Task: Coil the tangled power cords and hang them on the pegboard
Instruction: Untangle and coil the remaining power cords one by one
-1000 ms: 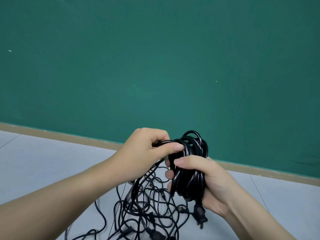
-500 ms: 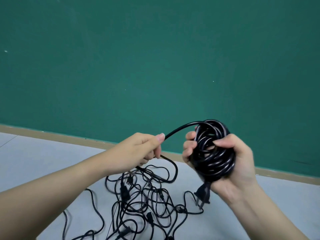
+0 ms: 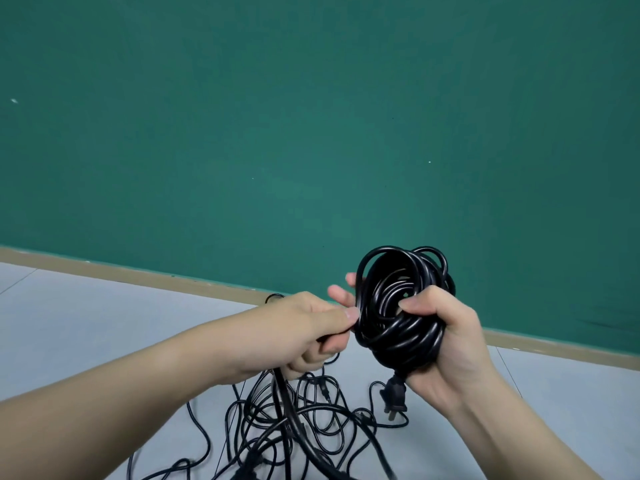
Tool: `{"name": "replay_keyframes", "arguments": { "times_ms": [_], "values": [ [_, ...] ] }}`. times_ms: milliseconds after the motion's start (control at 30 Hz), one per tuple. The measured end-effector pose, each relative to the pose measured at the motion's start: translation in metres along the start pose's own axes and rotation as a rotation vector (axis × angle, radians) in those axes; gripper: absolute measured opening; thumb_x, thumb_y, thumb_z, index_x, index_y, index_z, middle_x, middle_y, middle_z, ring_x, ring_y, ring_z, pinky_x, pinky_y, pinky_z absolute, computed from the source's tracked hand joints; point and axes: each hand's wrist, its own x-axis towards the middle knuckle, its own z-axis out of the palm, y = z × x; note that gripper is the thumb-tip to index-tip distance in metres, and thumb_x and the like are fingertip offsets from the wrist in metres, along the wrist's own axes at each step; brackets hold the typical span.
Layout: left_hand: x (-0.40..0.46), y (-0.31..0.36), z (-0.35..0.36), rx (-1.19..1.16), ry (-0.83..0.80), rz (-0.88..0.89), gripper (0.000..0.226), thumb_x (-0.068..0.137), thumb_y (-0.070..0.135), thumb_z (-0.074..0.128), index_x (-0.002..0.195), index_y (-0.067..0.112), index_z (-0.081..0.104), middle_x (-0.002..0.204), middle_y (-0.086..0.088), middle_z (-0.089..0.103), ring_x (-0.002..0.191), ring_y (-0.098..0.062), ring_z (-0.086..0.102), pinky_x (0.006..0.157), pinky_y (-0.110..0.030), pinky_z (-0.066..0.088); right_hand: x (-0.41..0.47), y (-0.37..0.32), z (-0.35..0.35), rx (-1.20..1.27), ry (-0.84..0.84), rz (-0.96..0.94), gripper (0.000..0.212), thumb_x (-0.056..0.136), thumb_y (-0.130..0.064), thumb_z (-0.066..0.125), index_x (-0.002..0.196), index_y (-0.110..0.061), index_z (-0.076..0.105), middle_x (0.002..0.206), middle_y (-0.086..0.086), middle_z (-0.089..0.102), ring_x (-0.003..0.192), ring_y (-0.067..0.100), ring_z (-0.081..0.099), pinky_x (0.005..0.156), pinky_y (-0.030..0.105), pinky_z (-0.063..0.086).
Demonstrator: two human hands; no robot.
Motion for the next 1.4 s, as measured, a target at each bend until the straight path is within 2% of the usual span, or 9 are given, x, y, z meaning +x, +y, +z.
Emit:
{"name": "replay_keyframes", "arguments": {
  "times_ms": [133,267,367,700,900,1033,1133,1300,1400],
  "values": [
    [-0.007,0.003,-0.004,-0.044,-0.090,-0.024,0.051,0.108,0.044,0.040,0.063,0.021,0.040,0.053,0.007,0.019,0.048,-0.013,0.012,0.049,-0.025,0.010,-0.002,0.002,0.001,0.022,-0.017,0.001,0.046,0.049,-0.011,0.066,0.090,0.004,0.080,0.101,0.027,0.075,0.090,0.034,0.076,0.069,0.034,0.061],
    [-0.006,0.007,-0.001,-0.017,-0.034,-0.030,0.058,0.100,0.063,0.043,0.061,0.020,0.039,0.053,0.005,0.020,0.047,-0.014,0.013,0.046,-0.022,0.015,0.002,-0.003,0.003,0.222,-0.026,-0.106,0.036,0.057,-0.010,0.066,0.090,0.005,0.069,0.091,0.020,0.064,0.074,0.030,0.064,0.081,0.047,0.060],
    [-0.004,0.005,0.000,0.137,0.049,-0.023,0.065,0.090,0.076,0.041,0.058,0.019,0.041,0.049,0.002,0.022,0.047,-0.017,0.017,0.048,-0.025,0.021,0.008,-0.015,0.000,0.361,0.041,-0.179,0.028,0.071,-0.011,0.051,0.097,-0.002,0.057,0.092,0.016,0.056,0.075,0.026,0.056,0.075,0.041,0.057],
    [-0.008,-0.003,-0.020,0.506,0.318,0.313,0.034,0.107,0.040,0.048,0.081,0.026,0.064,0.060,0.003,0.039,0.057,-0.014,0.035,0.055,-0.031,0.034,0.019,-0.031,-0.035,0.034,0.413,-0.279,0.010,0.089,-0.006,0.055,0.097,-0.001,0.058,0.085,0.013,0.061,0.070,0.025,0.059,0.072,0.041,0.051],
    [-0.004,0.000,-0.015,0.510,0.430,0.478,0.033,0.102,0.046,0.042,0.082,0.028,0.060,0.065,-0.009,0.045,0.058,-0.018,0.038,0.059,-0.035,0.037,0.015,-0.009,-0.019,-0.156,0.312,-0.114,0.031,0.066,-0.030,0.086,0.085,-0.009,0.074,0.087,0.012,0.066,0.072,0.025,0.063,0.070,0.040,0.055],
    [0.000,0.005,-0.006,0.451,0.446,0.520,0.036,0.106,0.038,0.048,0.074,0.027,0.058,0.058,0.005,0.046,0.054,-0.008,0.040,0.055,-0.023,0.034,0.009,0.005,-0.003,-0.224,0.094,-0.022,0.061,0.044,-0.049,0.101,0.088,-0.012,0.078,0.089,0.015,0.067,0.076,0.027,0.065,0.066,0.039,0.055],
    [0.002,0.005,-0.002,0.348,0.369,0.487,0.040,0.104,0.039,0.056,0.072,0.016,0.061,0.061,0.002,0.059,0.060,-0.021,0.052,0.061,-0.037,0.045,0.003,0.011,0.008,-0.197,-0.007,0.071,0.066,0.039,-0.039,0.103,0.091,-0.006,0.078,0.085,0.019,0.062,0.070,0.028,0.063,0.059,0.036,0.056],
    [0.007,-0.004,-0.014,0.358,0.486,0.248,0.088,0.062,0.088,0.060,0.065,0.000,0.052,0.058,-0.006,0.032,0.058,-0.018,0.026,0.056,-0.035,0.023,-0.003,0.012,0.011,-0.169,-0.051,0.170,0.042,0.051,-0.012,0.083,0.090,-0.001,0.073,0.081,0.022,0.061,0.066,0.030,0.064,0.060,0.038,0.059],
    [0.012,-0.009,-0.012,0.366,0.394,0.201,0.091,0.069,0.093,0.053,0.074,0.002,0.060,0.061,-0.018,0.055,0.057,-0.029,0.040,0.059,-0.040,0.038,0.000,0.015,0.009,-0.075,-0.038,0.217,0.042,0.049,-0.012,0.079,0.088,0.001,0.074,0.081,0.023,0.061,0.065,0.033,0.063,0.061,0.039,0.058]
  ]
}}
